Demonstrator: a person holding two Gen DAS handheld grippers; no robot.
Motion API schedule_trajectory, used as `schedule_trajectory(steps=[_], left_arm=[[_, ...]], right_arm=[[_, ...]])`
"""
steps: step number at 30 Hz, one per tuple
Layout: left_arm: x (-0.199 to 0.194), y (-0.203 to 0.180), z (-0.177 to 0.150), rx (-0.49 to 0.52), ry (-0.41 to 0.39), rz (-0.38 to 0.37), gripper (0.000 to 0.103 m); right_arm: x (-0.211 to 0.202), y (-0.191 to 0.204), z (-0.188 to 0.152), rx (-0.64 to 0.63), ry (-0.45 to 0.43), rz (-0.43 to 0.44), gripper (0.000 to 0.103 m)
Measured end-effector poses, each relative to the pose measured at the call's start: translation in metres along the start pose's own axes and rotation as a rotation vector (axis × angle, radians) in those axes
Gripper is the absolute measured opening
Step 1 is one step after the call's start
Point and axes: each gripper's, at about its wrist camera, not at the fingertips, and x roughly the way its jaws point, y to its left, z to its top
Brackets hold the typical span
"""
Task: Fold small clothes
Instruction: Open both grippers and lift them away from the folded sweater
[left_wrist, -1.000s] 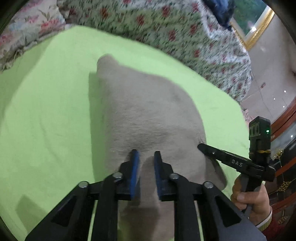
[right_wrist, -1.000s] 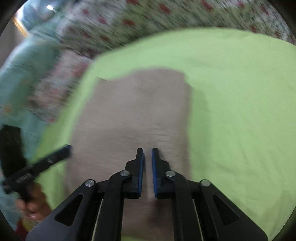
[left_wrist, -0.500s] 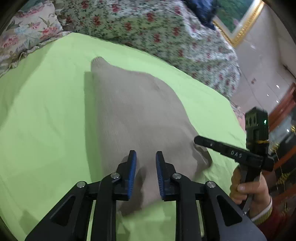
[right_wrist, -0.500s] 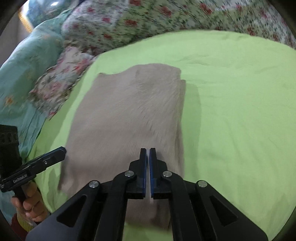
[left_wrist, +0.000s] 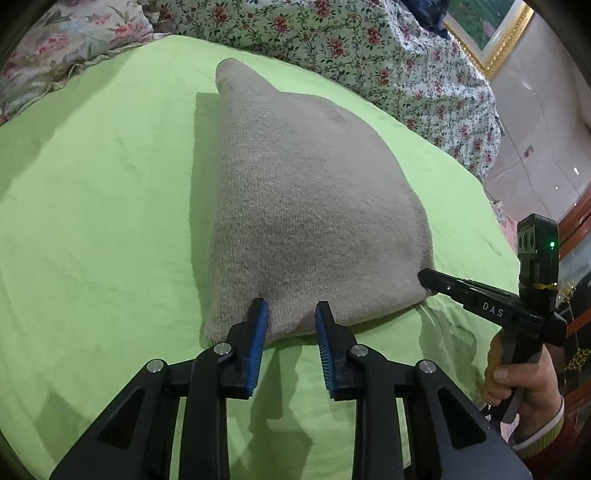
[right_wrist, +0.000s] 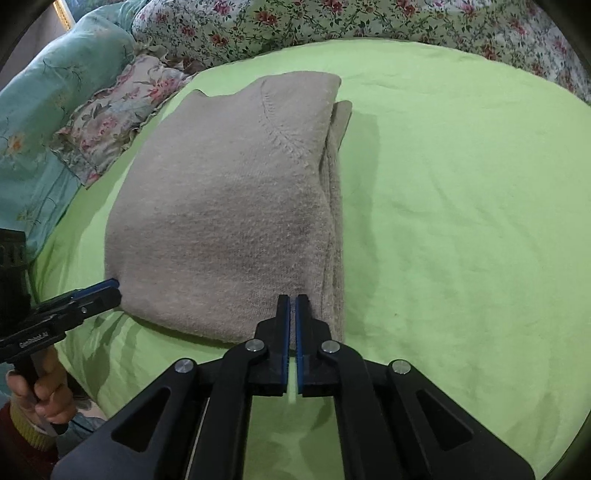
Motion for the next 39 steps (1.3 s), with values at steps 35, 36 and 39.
schedule_trajectory(steps=[35,36,39], left_arm=[[-0.064,-0.006,-0.057,0.068,0.018,0.244,0.084],[-0.063,-0.007,-0.058,0.082,0.024,0.255,0.084],[-0.059,-0.020,-0.065,0.148,0.057,0.304,0.086]], right_arm=[[-0.075,-0.003,-0.078,0.088,-0.029,0.006,0.056],[-0.076,-0.003,-0.080,0.087,-0.028,0.007,0.063],[-0.078,0.001,-0.085,0.067,-0.032,-0.005,0.080]])
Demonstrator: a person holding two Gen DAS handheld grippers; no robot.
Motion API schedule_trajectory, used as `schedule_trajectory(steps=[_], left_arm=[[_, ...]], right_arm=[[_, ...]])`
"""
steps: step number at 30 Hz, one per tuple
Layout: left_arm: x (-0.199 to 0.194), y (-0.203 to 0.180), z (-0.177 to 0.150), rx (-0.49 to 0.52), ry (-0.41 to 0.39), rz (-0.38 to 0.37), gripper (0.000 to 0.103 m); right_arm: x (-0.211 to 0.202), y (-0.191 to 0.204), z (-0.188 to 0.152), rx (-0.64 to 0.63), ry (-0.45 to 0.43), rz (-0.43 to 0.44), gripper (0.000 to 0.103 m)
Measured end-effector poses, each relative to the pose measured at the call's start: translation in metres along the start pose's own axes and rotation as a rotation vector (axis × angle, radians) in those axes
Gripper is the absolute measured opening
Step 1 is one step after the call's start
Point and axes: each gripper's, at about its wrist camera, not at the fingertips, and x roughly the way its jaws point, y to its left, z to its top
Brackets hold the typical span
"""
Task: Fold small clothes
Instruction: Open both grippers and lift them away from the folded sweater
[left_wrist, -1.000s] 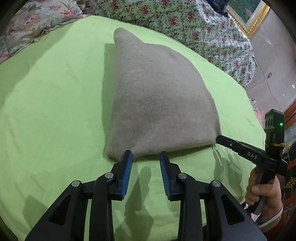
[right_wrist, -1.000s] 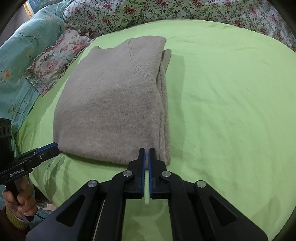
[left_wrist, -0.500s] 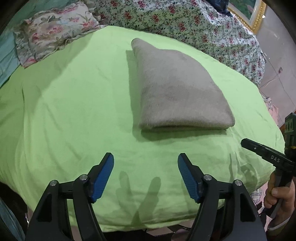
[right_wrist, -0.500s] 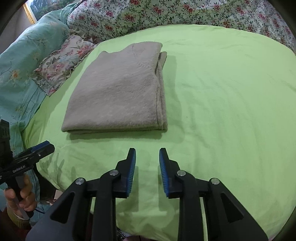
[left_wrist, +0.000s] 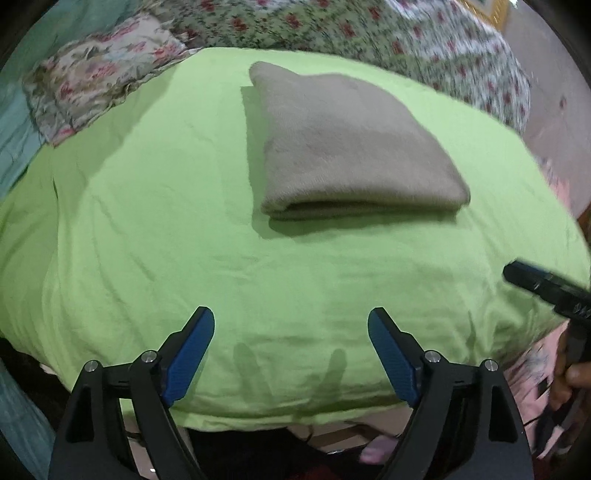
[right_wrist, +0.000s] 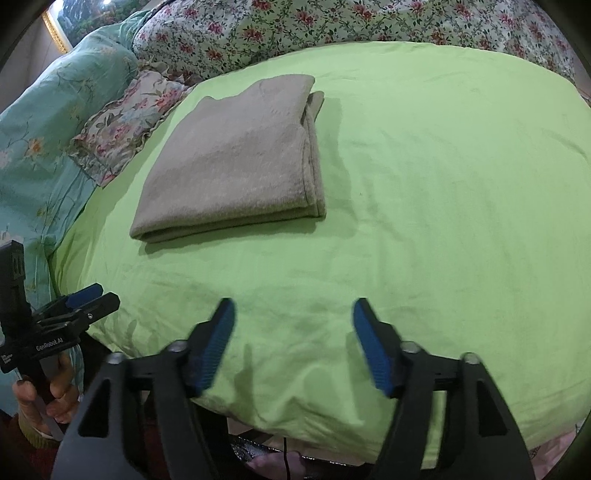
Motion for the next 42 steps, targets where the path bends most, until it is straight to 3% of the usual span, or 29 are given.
schedule_trajectory(steps=[7,12,24,42], left_arm=[[-0.020,-0.013,-0.006,0.094,-0.064,0.091,0.093],[-0.031,-0.009,-0.002,0.093,-0.093,0.094,0.102],[-0.015,-0.002,0.016,0.049,-0.095,0.093,0.102],[-0.002,-0.021,0.054,0.052,-0.096,0.123,0.102]], right_arm=[[-0.012,0.015,-0.006,-0.075,-0.029,0.023,0.091],[-0.019,0.023,-0.007,-0.130,-0.047,0.014,0.097],[-0.001,0.021,0.005,-0.139,-0.035,0.022,0.098],[0.021,0.025,0.051,-0.132,-0.019,0.050,0.102]])
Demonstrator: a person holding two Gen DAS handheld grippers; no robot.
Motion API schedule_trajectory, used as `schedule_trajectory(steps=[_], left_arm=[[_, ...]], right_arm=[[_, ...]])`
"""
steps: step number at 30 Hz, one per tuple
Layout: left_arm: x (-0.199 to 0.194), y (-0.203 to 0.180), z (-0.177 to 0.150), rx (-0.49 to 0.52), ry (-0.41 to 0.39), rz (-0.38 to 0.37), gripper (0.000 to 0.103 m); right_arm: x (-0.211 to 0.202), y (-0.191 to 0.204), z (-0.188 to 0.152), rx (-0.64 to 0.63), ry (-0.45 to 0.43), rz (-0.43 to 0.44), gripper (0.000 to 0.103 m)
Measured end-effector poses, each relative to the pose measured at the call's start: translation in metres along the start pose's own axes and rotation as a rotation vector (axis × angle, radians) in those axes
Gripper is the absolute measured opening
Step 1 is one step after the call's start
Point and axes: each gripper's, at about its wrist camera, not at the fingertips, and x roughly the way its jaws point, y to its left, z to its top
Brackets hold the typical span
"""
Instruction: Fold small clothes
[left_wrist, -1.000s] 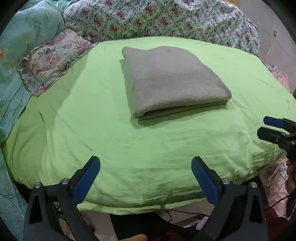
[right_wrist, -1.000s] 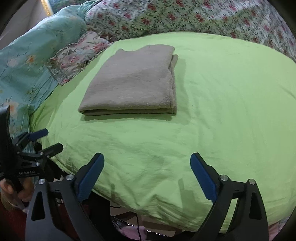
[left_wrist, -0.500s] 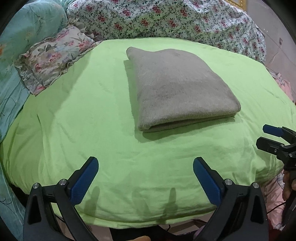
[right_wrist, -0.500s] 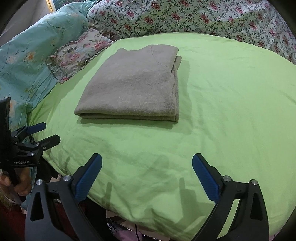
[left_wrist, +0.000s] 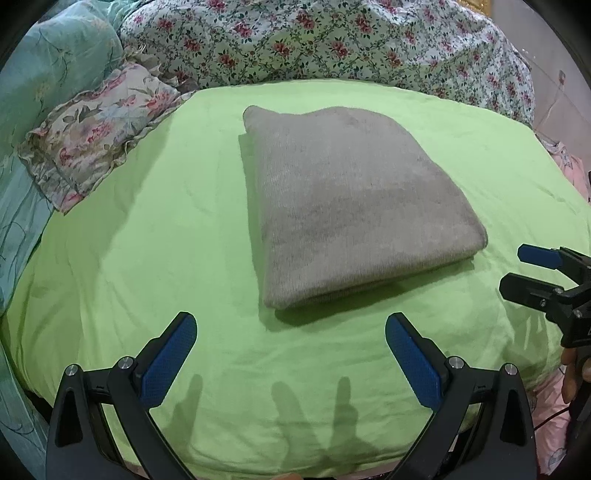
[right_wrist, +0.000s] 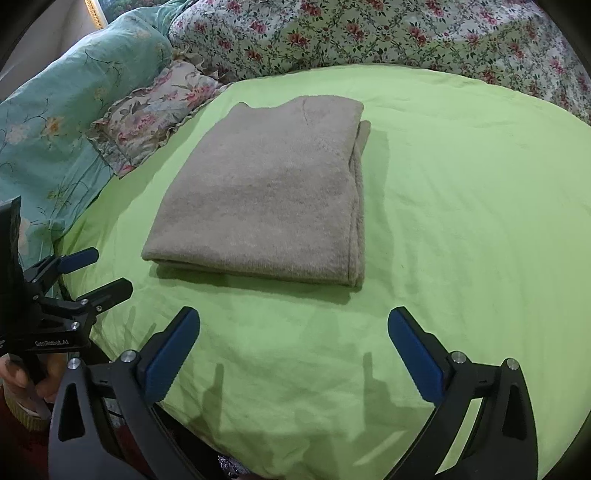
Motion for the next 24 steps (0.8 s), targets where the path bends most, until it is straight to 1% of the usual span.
schedule_trajectory(steps=[10,19,22,24], left_arm=[[-0.005,-0.002,0.012,-0.024,-0.032,0.009,0.102],[-0.006,-0.004,0.017,-0.036,-0.045,0.013,0.102],[-0.005,0.000,0.020,-0.047,-0.052,0.001,0.102],[-0.002,0.005,0.024,-0.065,-0.056,-0.022,0.102]], right_arm=[[0.001,0.004,0.020,-0.025,-0.020,0.002,0.102],[0.002,0.002,0.027,-0.018,-0.027,0.006,0.102],[0.003,-0.004,0.032,0.001,-0.035,0.019,0.102],[0.004,-0.010,0.037,0.026,-0.041,0.030,0.102]])
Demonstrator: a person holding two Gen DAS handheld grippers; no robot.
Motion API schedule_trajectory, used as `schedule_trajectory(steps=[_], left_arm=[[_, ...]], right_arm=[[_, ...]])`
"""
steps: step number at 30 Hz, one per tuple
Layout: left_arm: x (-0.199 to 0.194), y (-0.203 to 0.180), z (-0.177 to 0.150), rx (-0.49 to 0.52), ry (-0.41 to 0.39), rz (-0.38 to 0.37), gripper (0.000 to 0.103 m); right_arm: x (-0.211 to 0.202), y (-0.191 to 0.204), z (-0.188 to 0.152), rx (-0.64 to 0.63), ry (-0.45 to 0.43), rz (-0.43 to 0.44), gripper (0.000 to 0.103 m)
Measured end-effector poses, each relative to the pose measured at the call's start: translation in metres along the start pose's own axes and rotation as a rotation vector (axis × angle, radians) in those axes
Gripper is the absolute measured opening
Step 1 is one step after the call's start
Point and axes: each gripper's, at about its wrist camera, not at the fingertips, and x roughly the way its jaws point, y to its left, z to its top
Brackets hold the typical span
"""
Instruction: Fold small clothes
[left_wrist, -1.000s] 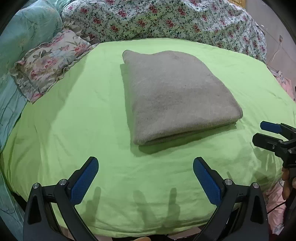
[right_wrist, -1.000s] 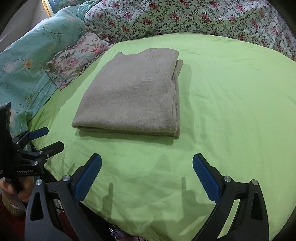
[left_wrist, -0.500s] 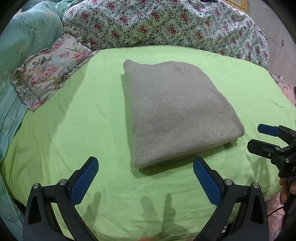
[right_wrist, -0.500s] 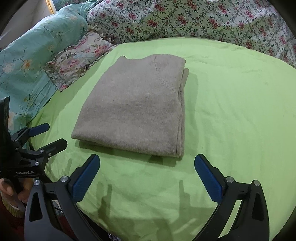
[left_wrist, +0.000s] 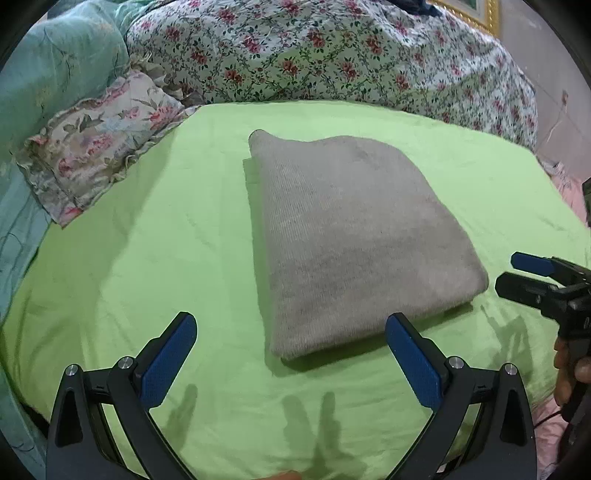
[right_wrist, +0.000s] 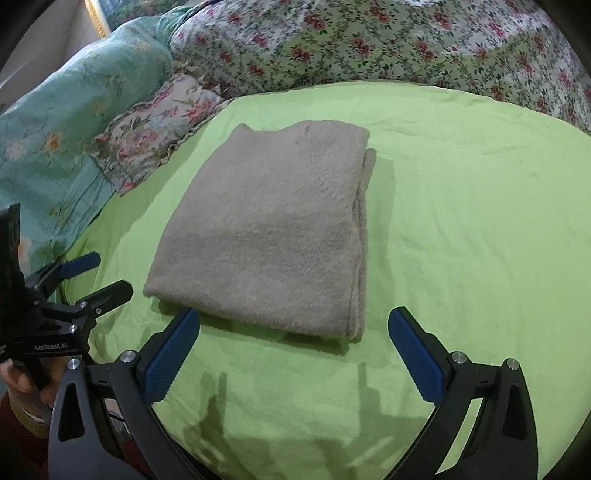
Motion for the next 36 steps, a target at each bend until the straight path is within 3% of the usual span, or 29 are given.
schedule_trajectory(steps=[6,8,10,14,15,16,21,27,30,33,36], left_arm=[[0.023,0.021,0.020,-0.083,0.008,-0.068,0.102],[0.035,0.031,0.030,-0.131,0.021,-0.116,0.102],[0.044,0.039,0.037,-0.167,0.024,-0.150,0.102],[0.069,0.052,0.050,-0.215,0.060,-0.188,0.102],[0.076,0.054,0.052,-0.222,0.069,-0.188,0.102],[0.080,0.055,0.053,-0.226,0.079,-0.190,0.102],[0.104,0.047,0.043,-0.230,0.135,-0.206,0.101],[0.102,0.026,0.047,-0.204,0.133,-0.245,0.101],[0.109,0.017,0.041,-0.186,0.159,-0.229,0.101],[0.115,0.020,0.027,-0.197,0.194,-0.227,0.101],[0.114,0.024,0.020,-0.192,0.189,-0.225,0.102]], right_arm=[[0.012,-0.017,0.031,0.069,-0.047,0.014,0.101],[0.023,-0.026,0.046,0.108,-0.049,0.039,0.094],[0.039,-0.036,0.061,0.159,-0.036,0.073,0.077],[0.070,-0.054,0.077,0.236,0.002,0.073,0.060],[0.079,-0.057,0.080,0.250,0.015,0.085,0.050],[0.085,-0.058,0.081,0.255,0.025,0.093,0.040],[0.103,-0.054,0.082,0.224,0.055,0.108,0.015],[0.043,-0.036,0.126,0.075,-0.083,0.055,0.011],[0.061,-0.038,0.123,0.053,-0.020,-0.005,0.011],[0.097,-0.053,0.099,0.102,0.084,-0.016,0.012],[0.103,-0.065,0.086,0.178,0.073,0.023,0.018]])
